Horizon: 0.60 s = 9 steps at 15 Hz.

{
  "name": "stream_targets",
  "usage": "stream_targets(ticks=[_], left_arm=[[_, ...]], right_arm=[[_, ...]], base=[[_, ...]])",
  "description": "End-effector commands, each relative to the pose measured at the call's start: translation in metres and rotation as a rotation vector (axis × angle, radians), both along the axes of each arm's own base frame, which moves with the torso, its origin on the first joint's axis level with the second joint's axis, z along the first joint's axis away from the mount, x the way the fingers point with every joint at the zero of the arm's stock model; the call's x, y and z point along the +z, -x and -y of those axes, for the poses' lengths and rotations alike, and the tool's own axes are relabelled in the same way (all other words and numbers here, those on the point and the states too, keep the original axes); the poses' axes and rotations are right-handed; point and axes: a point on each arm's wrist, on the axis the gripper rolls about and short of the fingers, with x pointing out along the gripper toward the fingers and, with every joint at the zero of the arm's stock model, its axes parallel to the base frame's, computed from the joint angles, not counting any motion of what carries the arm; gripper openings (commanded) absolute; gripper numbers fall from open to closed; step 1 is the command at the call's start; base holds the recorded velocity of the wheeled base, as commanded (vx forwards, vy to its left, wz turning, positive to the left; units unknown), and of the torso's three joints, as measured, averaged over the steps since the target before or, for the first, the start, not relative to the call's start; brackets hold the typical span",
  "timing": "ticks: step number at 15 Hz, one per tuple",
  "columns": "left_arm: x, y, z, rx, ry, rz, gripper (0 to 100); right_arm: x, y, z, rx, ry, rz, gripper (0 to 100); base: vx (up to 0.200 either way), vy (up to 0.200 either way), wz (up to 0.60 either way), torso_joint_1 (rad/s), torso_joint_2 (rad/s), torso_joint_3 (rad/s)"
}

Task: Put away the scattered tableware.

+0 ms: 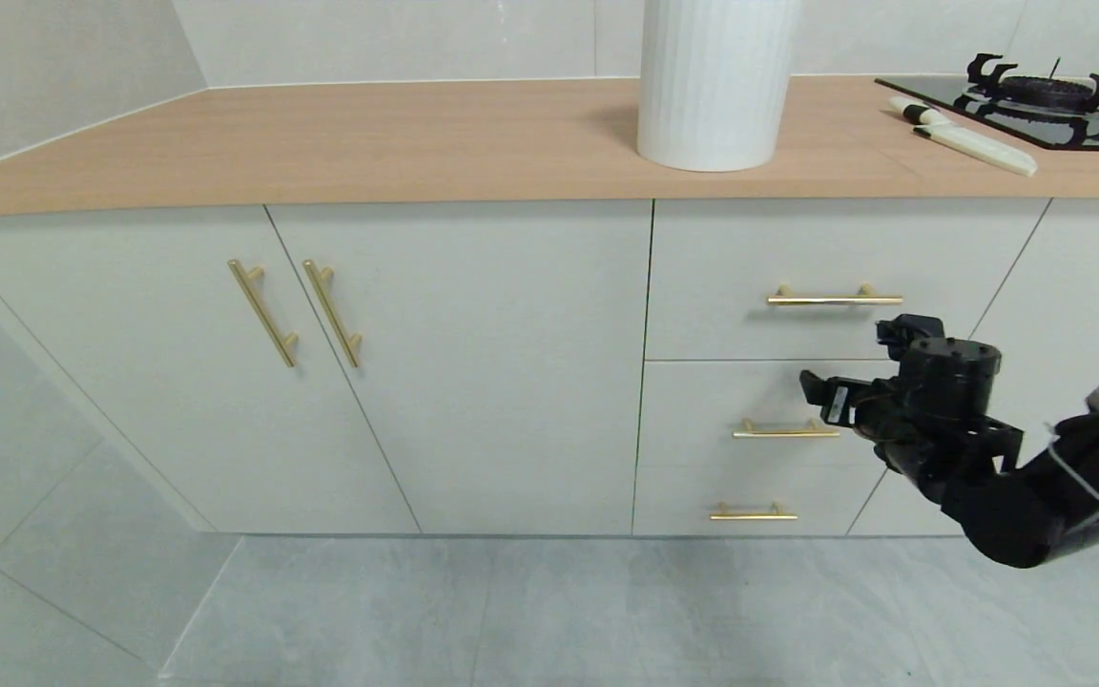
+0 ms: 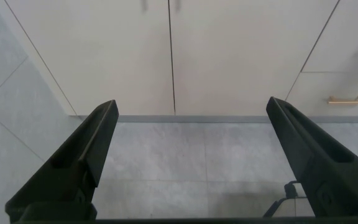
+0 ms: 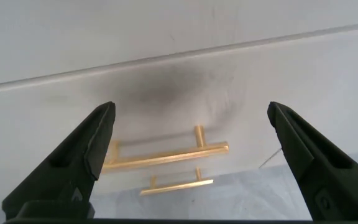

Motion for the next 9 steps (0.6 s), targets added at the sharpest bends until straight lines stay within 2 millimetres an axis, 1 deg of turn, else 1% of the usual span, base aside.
stream_targets(ticks=[1,2,3,4,5,6,7,8,9], left_arm=[[0.000,0.000,0.000,0.001,0.000,0.000,100],[0.000,0.000,0.000,0.001,0.000,0.000,100],[0.000,0.000,0.000,0.001,0.000,0.001,100],[0.000,0.000,0.000,0.001,0.000,0.000,100],[0.000,0.000,0.000,0.001,0.000,0.000,100],[0.000,0.000,0.000,0.001,0.000,0.000,100],[0.000,0.000,0.000,0.001,0.000,0.000,100],[0.000,0.000,0.000,0.001,0.000,0.000,100],[0.000,0.000,0.000,0.001,0.000,0.000,100]], right_arm=[[0.055,0.074,0.010,0.015,-0.004,0.102,100],[0.078,0.111,0.016,0.011,0.006,0.173,100],[0.093,0.144,0.022,0.023,0.018,0.233,100],[0.100,0.163,0.027,0.025,0.037,0.266,100],[0.106,0.196,0.038,0.021,0.102,0.308,100],[0.105,0.227,0.049,0.009,0.187,0.319,100],[0.105,0.241,0.054,-0.006,0.207,0.328,100],[0.108,0.273,0.067,-0.060,0.211,0.345,100],[0.109,0.286,0.072,-0.080,0.213,0.346,100]], base=[[0.000,0.000,0.00,0.000,0.00,0.000],[0.000,0.000,0.00,0.000,0.00,0.000],[0.000,0.000,0.00,0.000,0.00,0.000],[0.000,0.000,0.00,0.000,0.00,0.000],[0.000,0.000,0.00,0.000,0.00,0.000],[0.000,0.000,0.00,0.000,0.00,0.000],[0.000,0.000,0.00,0.000,0.00,0.000],[0.000,0.000,0.00,0.000,0.00,0.000],[0.000,0.000,0.00,0.000,0.00,0.000]])
